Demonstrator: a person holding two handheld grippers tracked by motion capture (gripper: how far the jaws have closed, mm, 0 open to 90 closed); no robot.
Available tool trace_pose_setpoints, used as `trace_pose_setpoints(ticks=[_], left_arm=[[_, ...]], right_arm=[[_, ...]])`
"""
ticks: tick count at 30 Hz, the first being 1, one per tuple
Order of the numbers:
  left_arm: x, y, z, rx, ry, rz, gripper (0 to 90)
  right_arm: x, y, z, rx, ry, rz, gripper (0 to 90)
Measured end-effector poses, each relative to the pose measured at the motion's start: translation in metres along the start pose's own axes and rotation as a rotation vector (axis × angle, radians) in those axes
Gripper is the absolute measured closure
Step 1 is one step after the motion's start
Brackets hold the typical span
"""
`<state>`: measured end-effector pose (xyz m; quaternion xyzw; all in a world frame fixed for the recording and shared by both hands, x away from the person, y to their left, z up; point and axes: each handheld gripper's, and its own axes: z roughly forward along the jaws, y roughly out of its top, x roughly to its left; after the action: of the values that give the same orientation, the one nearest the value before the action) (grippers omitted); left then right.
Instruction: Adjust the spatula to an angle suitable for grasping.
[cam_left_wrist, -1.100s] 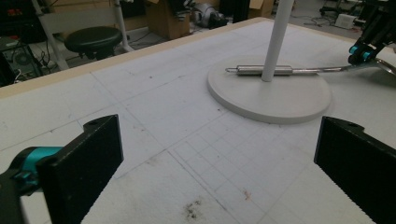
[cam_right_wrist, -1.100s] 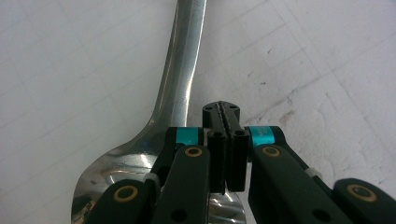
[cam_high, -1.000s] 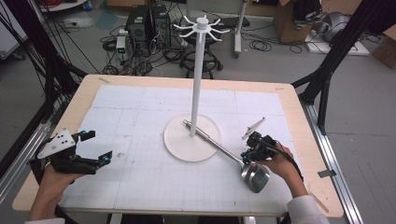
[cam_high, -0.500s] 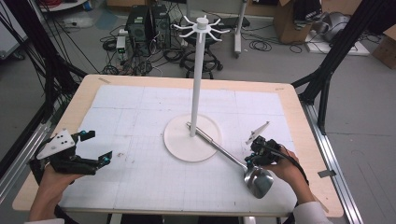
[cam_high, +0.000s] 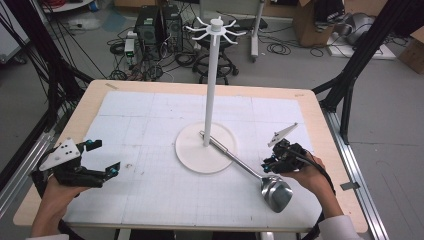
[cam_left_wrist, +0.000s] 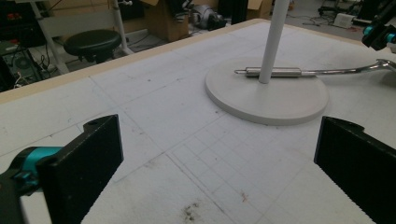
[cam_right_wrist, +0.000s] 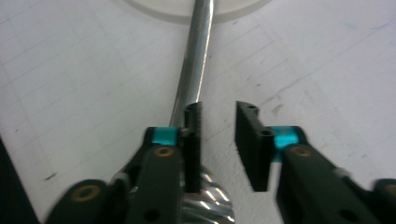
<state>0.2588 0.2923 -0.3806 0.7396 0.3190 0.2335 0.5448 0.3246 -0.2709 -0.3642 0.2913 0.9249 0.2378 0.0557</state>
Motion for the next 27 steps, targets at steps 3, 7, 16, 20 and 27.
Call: trace_pose_setpoints(ticks=[3, 7, 16, 20, 27], left_arm=[[0.0, 0.0, 0.0, 0.0, -0.002, 0.001, 1.8], [0.001, -0.001, 0.0, 0.001, -0.002, 0.001, 1.8], [0.001, -0.001, 0.0, 0.002, -0.005, 0.004, 1.8], [0.001, 0.0, 0.0, 0.001, -0.007, 0.005, 1.7], [0.001, 0.0, -0.002, -0.004, -0.007, 0.001, 1.8]], right_arm=[[0.0, 0.004, -0.002, -0.012, 0.002, 0.002, 51.4], [0.001, 0.009, -0.001, -0.018, -0.026, -0.008, 36.7], [-0.001, 0.021, -0.003, -0.092, -0.078, 0.056, 0.3], [0.001, 0.031, -0.001, -0.087, -0.089, 0.036, 0.3], [0.009, 0.047, 0.013, -0.039, -0.068, -0.01, 0.4]])
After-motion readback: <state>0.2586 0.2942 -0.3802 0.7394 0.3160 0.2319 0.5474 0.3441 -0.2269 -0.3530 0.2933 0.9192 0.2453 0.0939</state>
